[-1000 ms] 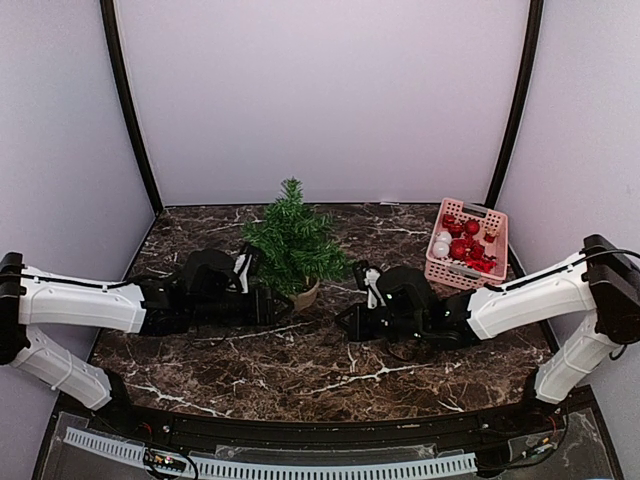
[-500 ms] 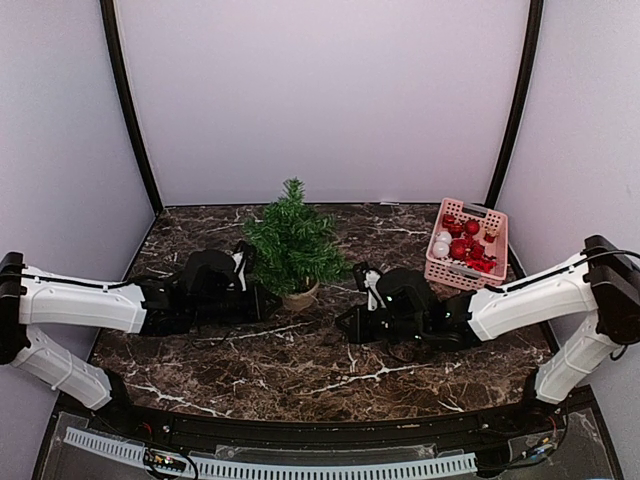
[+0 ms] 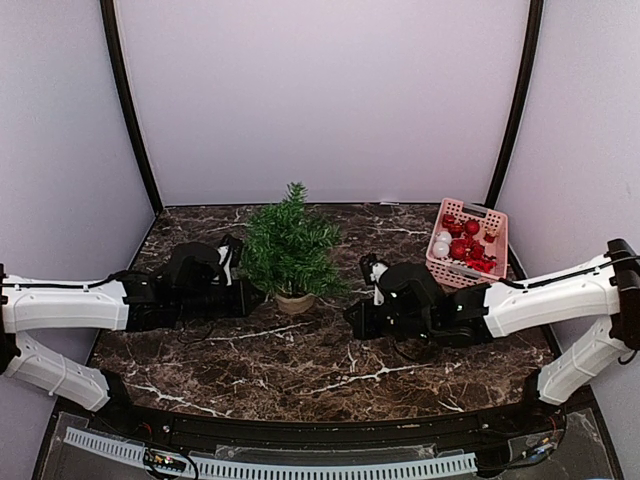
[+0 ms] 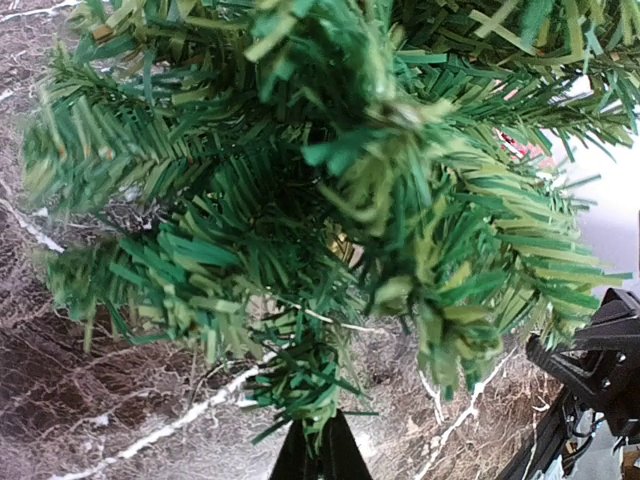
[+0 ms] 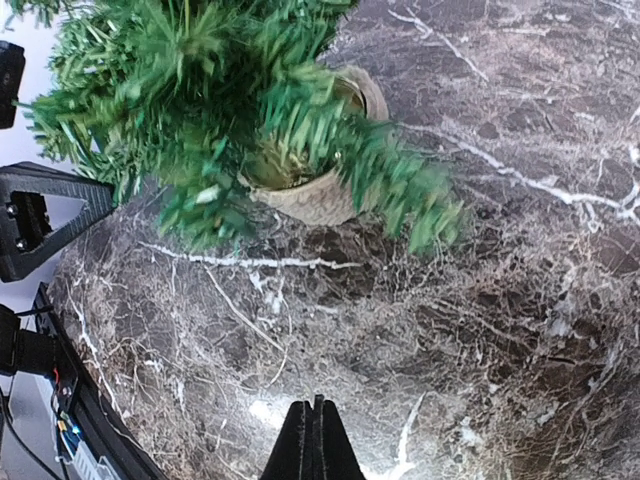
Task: Decorate the small christmas tree
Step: Wrap the light string in the gap of the branches.
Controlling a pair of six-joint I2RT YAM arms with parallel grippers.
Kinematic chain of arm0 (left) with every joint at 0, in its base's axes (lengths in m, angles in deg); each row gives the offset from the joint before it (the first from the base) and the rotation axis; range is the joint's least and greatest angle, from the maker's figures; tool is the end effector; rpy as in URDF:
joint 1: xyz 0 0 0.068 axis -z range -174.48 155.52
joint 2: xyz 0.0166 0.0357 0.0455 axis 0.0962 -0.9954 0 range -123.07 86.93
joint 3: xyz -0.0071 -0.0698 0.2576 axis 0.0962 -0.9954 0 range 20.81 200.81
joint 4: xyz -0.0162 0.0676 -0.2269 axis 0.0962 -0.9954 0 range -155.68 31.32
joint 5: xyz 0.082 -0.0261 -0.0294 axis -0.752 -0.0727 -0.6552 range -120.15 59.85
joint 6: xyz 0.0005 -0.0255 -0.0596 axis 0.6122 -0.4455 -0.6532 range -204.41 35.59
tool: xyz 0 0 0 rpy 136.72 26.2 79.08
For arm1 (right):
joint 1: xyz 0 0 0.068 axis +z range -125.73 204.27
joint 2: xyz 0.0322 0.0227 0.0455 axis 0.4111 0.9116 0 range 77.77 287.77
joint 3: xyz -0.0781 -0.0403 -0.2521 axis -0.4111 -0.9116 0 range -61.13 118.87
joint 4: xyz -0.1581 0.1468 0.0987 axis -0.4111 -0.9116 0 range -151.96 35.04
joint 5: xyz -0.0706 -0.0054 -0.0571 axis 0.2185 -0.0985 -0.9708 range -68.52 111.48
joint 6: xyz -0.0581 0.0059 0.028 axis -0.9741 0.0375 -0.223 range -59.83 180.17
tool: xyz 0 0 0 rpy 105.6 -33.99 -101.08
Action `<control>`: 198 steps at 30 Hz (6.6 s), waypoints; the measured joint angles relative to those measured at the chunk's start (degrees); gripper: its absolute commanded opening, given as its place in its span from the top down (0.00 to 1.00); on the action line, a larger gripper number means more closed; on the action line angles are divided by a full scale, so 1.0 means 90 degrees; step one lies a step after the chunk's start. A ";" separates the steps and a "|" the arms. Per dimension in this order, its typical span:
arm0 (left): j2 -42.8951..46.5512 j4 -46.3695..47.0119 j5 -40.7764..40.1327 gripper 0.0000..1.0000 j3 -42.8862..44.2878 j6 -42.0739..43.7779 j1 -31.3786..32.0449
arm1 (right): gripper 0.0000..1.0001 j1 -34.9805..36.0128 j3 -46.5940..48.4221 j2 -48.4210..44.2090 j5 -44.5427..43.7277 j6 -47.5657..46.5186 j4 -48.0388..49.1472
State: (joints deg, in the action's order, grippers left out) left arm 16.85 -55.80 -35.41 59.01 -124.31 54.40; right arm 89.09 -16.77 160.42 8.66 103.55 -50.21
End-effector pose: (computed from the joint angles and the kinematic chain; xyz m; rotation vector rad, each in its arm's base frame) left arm 0.1736 -0.1917 0.2309 0.1123 2.1858 -0.8296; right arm 0.1374 0.2657 0.2127 -0.2866 2.2479 0.8348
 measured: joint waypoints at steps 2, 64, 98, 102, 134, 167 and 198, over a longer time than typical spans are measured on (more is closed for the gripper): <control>0.0041 -0.0049 0.0041 1.00 0.0000 0.0070 -0.0063 | 1.00 0.0027 0.0129 -0.0019 -0.0078 -0.0051 -0.0131; 0.0374 -0.0272 0.0345 1.00 -0.0180 0.0488 -0.0410 | 1.00 0.0270 0.1163 0.0437 -0.0197 -0.0903 -0.0648; 0.0374 -0.0177 0.0432 1.00 -0.0347 0.0753 -0.0452 | 1.00 -0.0121 0.1175 0.0765 -0.0505 -0.0471 -0.0432; 0.0374 -0.0175 0.0432 1.00 -0.0347 0.0850 -0.0508 | 1.00 -0.0121 0.1110 0.0993 -0.0333 -0.0410 -0.0248; 0.1559 -0.1919 -0.0437 0.38 0.0372 0.1054 -0.0274 | 1.00 -0.0121 0.1073 0.1486 0.0330 -0.0396 0.0629; -0.1324 0.0304 -0.0066 0.54 0.1003 -0.0219 0.0595 | 1.00 -0.0121 0.0852 0.1285 0.0279 -0.0277 0.0733; -0.1321 0.0323 -0.0107 1.00 0.1010 -0.0158 0.0595 | 0.46 0.0272 -0.0192 0.0488 0.0449 0.0143 0.0996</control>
State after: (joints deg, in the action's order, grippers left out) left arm 4.96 -52.90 -36.37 68.10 -125.73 59.76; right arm 91.54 -18.50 164.82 12.71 104.84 -41.25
